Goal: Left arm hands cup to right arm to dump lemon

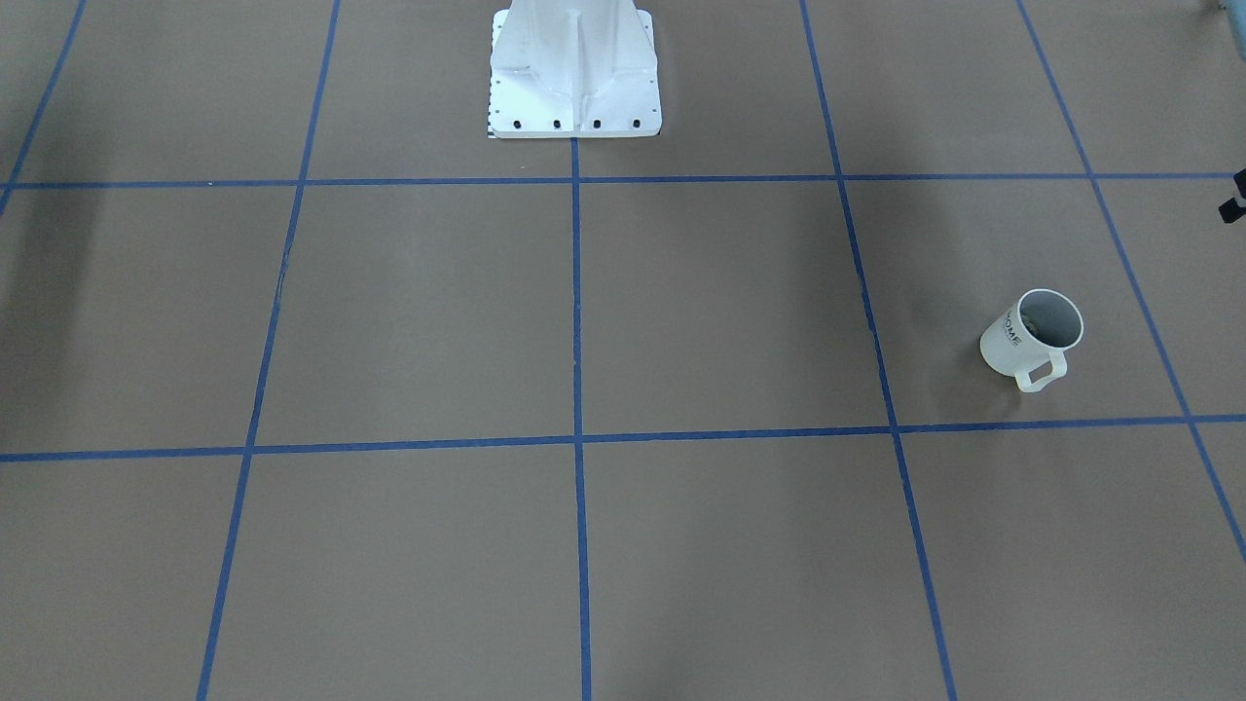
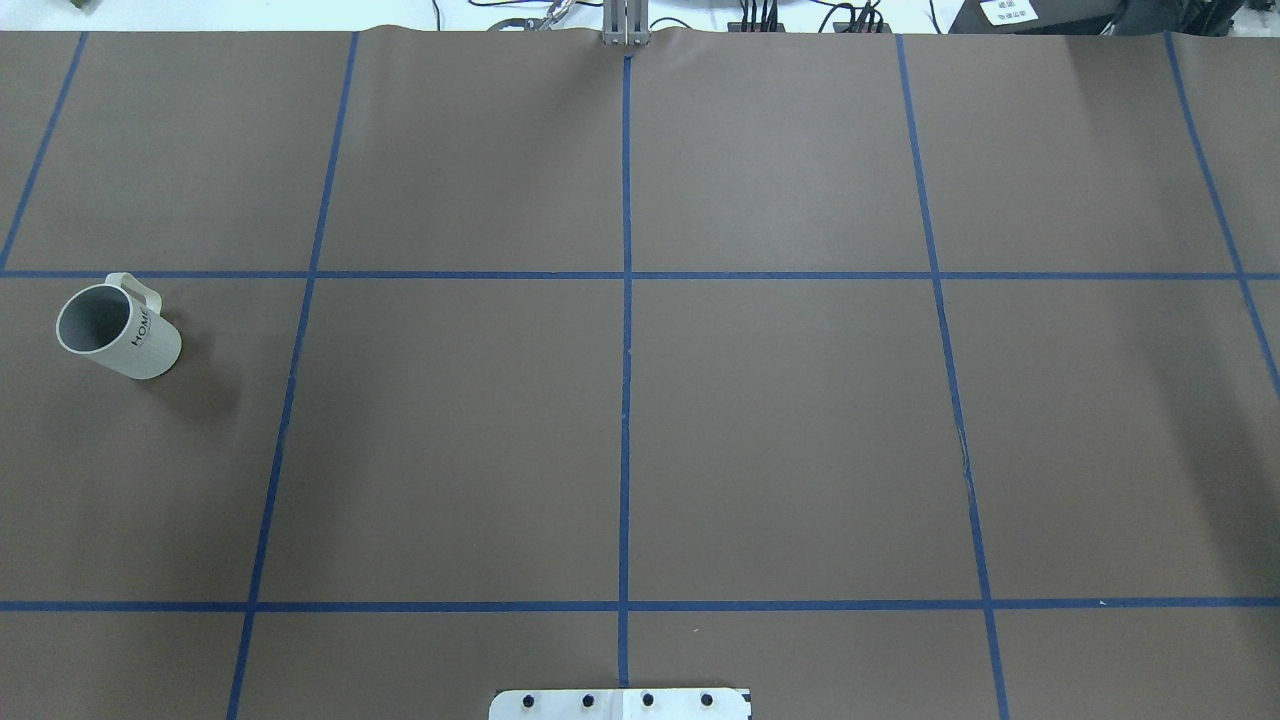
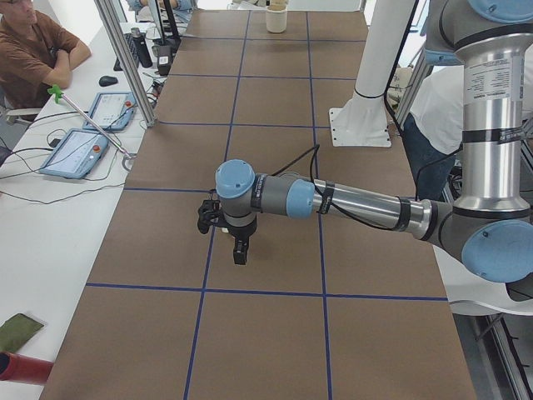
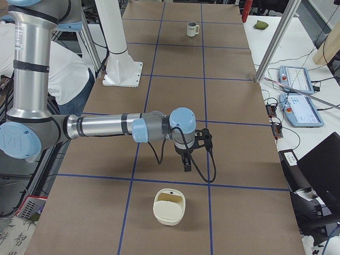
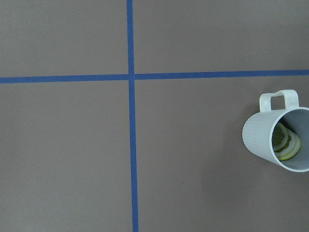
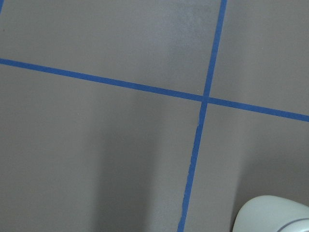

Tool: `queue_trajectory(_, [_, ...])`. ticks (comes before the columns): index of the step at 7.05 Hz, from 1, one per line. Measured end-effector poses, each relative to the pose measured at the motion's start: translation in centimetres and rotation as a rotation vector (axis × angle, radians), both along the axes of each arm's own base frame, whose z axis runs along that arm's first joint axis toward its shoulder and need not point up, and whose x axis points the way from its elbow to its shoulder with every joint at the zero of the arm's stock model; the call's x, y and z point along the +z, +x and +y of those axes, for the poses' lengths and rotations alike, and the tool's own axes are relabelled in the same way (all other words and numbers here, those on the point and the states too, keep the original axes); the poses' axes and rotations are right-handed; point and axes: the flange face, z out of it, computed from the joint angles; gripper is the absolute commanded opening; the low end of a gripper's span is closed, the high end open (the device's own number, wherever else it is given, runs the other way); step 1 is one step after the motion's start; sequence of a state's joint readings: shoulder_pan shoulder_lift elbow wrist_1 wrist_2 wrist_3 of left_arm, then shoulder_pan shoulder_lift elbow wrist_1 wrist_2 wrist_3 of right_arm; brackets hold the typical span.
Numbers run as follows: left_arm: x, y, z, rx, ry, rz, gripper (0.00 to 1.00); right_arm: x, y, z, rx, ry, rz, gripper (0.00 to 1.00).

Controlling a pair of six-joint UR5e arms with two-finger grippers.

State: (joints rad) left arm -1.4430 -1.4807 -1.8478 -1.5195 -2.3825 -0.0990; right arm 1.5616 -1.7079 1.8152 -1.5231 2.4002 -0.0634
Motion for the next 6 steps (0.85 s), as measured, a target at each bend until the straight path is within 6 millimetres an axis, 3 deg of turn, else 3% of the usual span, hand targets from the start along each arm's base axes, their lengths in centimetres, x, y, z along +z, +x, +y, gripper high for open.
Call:
queue_trajectory(3, [-1.2, 8.4, -1.4, 0.072, -0.023, 0.004, 1.0, -0.9, 0.0, 0.4, 0.0, 0.018, 0.003, 1.0])
queue_trajectory(4, [-0.9, 10.3, -2.1, 0.061, -0.062, 0.002, 1.0, -0.9, 0.0, 0.6, -0.001, 0.019, 0.0, 1.0])
queue_trajectory(6, [0.2, 12.1, -3.9, 0.048, -0.106, -0.002, 1.0, -0.9, -0.1, 0.9, -0.004, 0.022, -0.011, 1.0])
